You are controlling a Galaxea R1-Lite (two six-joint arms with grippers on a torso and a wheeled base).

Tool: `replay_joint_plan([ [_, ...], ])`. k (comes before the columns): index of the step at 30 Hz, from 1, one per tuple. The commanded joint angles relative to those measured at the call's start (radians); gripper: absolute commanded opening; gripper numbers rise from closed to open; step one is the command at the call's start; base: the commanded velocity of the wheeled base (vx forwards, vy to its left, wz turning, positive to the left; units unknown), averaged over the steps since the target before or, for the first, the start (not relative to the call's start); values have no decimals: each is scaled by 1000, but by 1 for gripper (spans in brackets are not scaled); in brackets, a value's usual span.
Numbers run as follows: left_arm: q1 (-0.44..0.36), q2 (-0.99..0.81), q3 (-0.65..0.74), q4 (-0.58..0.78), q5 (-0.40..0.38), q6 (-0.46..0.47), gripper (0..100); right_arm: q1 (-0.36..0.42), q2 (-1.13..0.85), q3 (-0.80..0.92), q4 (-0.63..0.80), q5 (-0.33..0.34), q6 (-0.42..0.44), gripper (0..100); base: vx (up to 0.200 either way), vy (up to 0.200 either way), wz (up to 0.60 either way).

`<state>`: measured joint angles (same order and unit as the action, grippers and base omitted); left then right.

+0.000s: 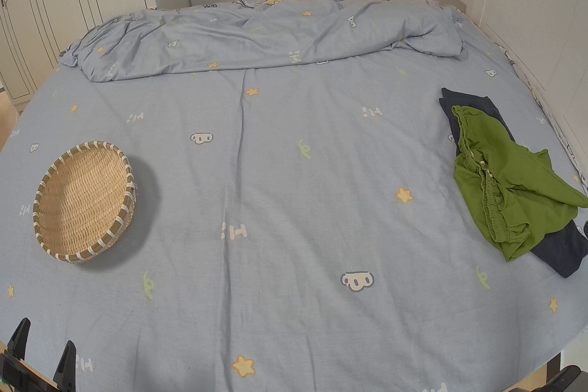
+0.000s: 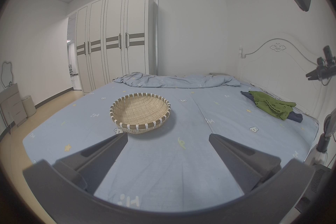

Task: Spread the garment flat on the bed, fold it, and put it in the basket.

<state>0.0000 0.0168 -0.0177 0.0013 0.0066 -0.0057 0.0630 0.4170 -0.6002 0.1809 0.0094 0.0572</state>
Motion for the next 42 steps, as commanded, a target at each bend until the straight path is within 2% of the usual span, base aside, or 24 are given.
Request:
replay_joint_plan([
  [1, 0, -15, 18, 0, 1, 0, 100, 28, 914, -297, -84, -172, -111, 100, 0, 0, 0],
  [2, 0, -15, 18, 0, 1, 0, 100, 28, 914, -297, -84, -172, -111, 100, 0, 0, 0],
  [3, 0, -15, 18, 0, 1, 0, 100, 26, 1019, -331, -146, -223, -131, 100, 0, 0, 0],
  [4, 0, -15, 18, 0, 1, 0, 100, 26, 1019, -331, -146, -223, -131, 100, 0, 0, 0],
  [5, 0, -15, 18, 0, 1, 0, 100, 29, 1115, -371, -224, -255, -149, 100, 0, 0, 0],
  [8, 0, -15, 18, 0, 1, 0, 100, 40, 1201, -444, -248, -256, -154, 100, 0, 0, 0],
  [23, 0, -15, 18, 0, 0, 0, 100, 32, 1316, -625, -233, -258, -148, 100, 0, 0, 0],
  [32, 0, -15, 18, 0, 0, 0, 100, -8, 1342, -664, -233, -256, -146, 100, 0, 0, 0],
  [42, 0, -15, 18, 0, 0, 0, 100, -11, 1361, -673, -235, -247, -119, 100, 0, 0, 0],
])
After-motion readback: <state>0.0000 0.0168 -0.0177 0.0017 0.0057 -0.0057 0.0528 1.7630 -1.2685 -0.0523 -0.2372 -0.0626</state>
